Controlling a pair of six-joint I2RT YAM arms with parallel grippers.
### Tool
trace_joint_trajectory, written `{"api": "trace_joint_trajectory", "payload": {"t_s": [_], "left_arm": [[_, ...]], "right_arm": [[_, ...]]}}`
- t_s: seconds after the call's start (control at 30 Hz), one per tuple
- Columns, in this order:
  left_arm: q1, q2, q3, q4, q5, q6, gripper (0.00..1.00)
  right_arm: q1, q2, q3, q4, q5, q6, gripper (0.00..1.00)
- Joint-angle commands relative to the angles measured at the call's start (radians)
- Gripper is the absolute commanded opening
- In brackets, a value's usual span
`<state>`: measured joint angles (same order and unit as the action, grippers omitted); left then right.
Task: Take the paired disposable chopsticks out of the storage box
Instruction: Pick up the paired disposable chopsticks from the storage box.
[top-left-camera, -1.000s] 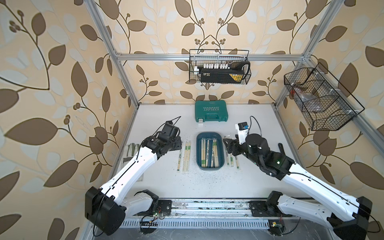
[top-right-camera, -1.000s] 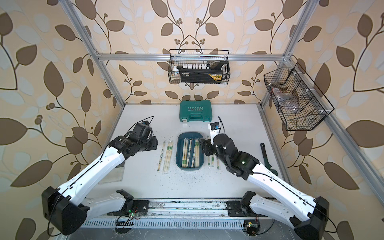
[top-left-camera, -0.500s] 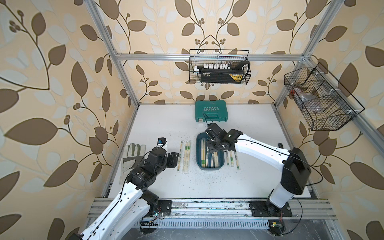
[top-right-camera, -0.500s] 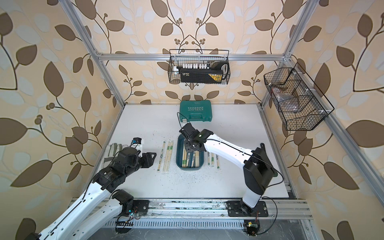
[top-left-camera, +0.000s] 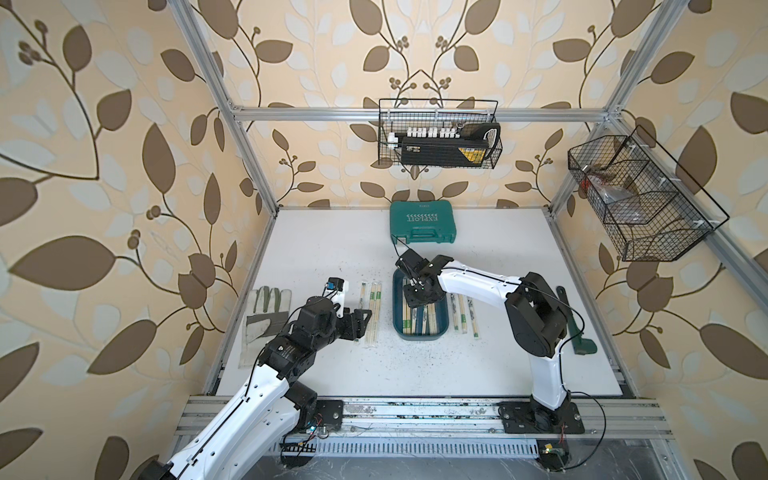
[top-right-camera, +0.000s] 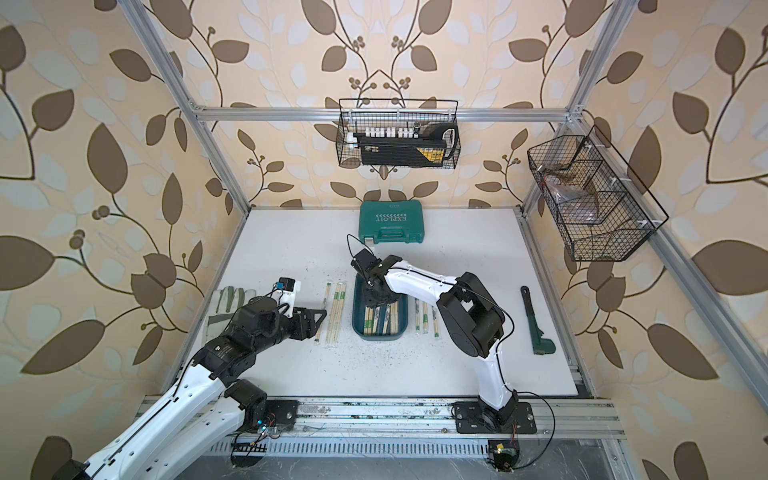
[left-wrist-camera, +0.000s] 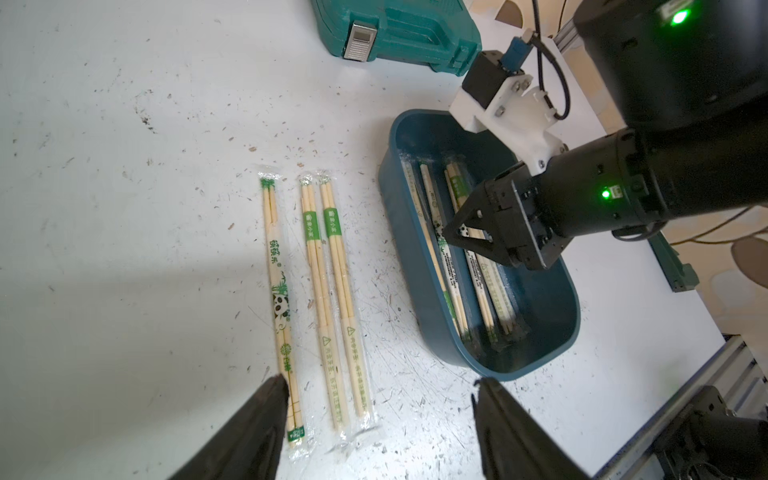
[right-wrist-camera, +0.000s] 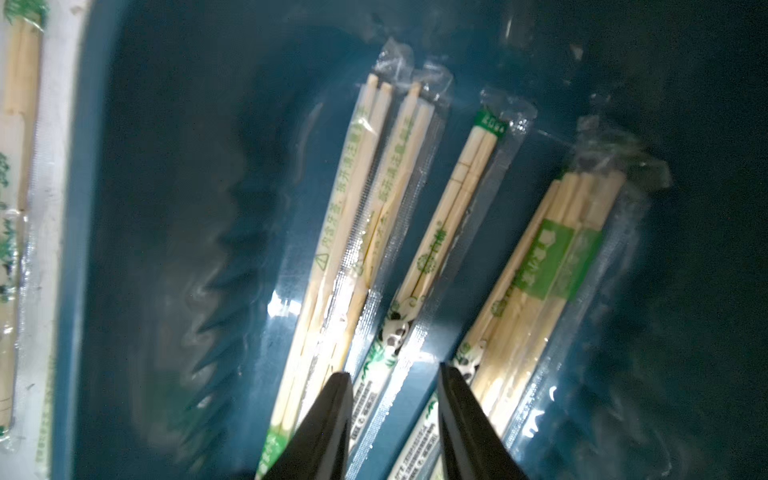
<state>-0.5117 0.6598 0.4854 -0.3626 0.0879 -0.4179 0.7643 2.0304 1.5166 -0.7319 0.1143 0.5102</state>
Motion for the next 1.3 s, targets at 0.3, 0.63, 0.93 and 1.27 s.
{"api": "trace_joint_trajectory", "payload": {"t_s": [0.3, 0.63, 0.93, 1.27], "left_arm": [[-0.004, 0.016, 0.039, 0.031, 0.041, 0.028, 0.74], [-0.005, 0.012, 0.046, 0.027, 0.060, 0.019, 0.75], [-0.005, 0.015, 0.050, 0.018, 0.051, 0.016, 0.75], [-0.005, 0.026, 0.057, 0.012, 0.050, 0.016, 0.76]], "right_arm": [[-0.018, 0.067, 0.020, 0.014, -0.034, 0.030, 0.34], [-0.022, 0.129, 0.046, 0.009, -0.028, 0.039, 0.27], [-0.042, 0.142, 0.063, -0.007, -0.034, 0.075, 0.17], [-0.047, 0.082, 0.076, -0.011, -0.053, 0.120, 0.13]]}}
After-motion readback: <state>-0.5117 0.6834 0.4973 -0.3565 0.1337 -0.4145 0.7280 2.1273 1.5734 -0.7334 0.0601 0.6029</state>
